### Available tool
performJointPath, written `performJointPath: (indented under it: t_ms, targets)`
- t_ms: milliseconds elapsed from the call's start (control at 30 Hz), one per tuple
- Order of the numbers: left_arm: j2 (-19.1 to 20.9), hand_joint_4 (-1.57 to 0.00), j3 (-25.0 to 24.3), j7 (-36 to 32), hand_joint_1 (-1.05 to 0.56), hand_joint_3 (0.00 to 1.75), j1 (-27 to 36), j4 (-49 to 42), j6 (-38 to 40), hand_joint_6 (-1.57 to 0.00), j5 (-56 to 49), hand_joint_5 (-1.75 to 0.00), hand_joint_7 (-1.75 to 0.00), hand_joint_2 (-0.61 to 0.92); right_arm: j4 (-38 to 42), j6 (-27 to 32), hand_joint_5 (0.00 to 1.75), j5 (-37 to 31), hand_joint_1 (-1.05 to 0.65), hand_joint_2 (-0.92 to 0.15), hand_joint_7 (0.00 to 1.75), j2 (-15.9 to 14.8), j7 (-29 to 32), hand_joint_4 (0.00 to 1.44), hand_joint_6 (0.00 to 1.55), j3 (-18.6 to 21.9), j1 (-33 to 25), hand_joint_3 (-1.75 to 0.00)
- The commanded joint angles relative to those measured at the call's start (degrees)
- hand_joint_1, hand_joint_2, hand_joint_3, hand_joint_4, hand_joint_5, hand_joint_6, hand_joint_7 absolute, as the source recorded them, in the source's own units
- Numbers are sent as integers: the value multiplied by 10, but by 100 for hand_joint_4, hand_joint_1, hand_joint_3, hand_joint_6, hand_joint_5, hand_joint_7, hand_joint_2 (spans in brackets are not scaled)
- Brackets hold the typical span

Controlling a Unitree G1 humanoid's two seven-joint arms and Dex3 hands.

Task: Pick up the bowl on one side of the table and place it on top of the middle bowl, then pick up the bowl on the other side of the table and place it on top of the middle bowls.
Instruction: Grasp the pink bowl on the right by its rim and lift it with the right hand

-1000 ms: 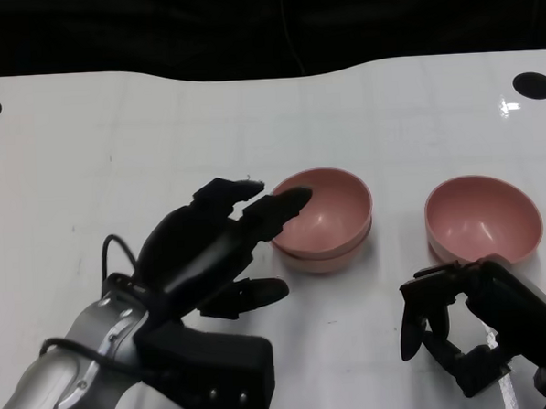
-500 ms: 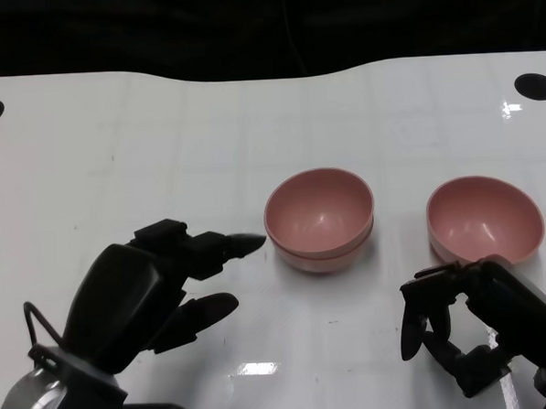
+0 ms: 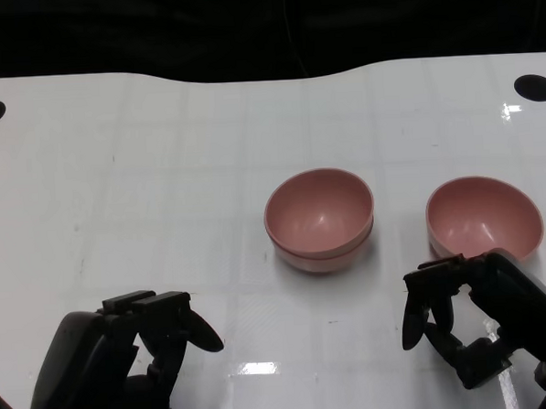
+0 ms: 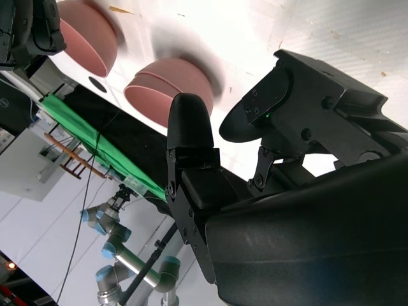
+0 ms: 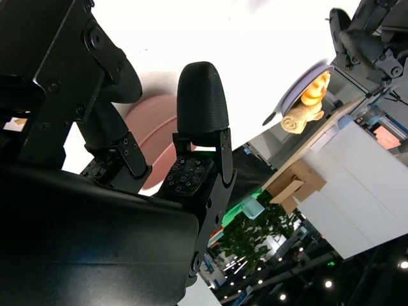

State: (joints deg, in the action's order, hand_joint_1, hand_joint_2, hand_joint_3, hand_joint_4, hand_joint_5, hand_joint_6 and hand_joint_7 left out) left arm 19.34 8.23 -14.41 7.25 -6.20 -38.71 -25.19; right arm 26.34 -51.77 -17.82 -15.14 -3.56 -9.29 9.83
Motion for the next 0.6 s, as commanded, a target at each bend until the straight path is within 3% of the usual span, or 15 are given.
performJointPath:
  t_ms: [33, 67, 167, 600]
  targets:
    - [-2, -85, -15, 0, -4, 143, 13, -1, -19, -84, 12, -166, -126, 36, -5, 6, 174, 10, 31, -8, 116, -4, 5, 94, 100, 10, 2, -159]
    - [-5, -87, -20, -8, -4, 152, 18, -13, -36, -84, 21, -168, -140, 30, -5, 7, 172, 9, 32, -8, 115, -4, 8, 94, 99, 12, 4, -157]
    - [-18, -90, -32, -14, -1, 160, 18, -47, -75, -84, 39, -172, -152, 24, -2, 4, 169, 7, 32, -8, 113, -5, 12, 93, 99, 16, 7, -156]
    - [-43, -93, -65, -10, -1, 164, 5, -94, -132, -87, 38, -175, -154, 21, -17, 7, 162, -1, 31, -9, 110, -2, 23, 96, 100, 22, 0, -154]
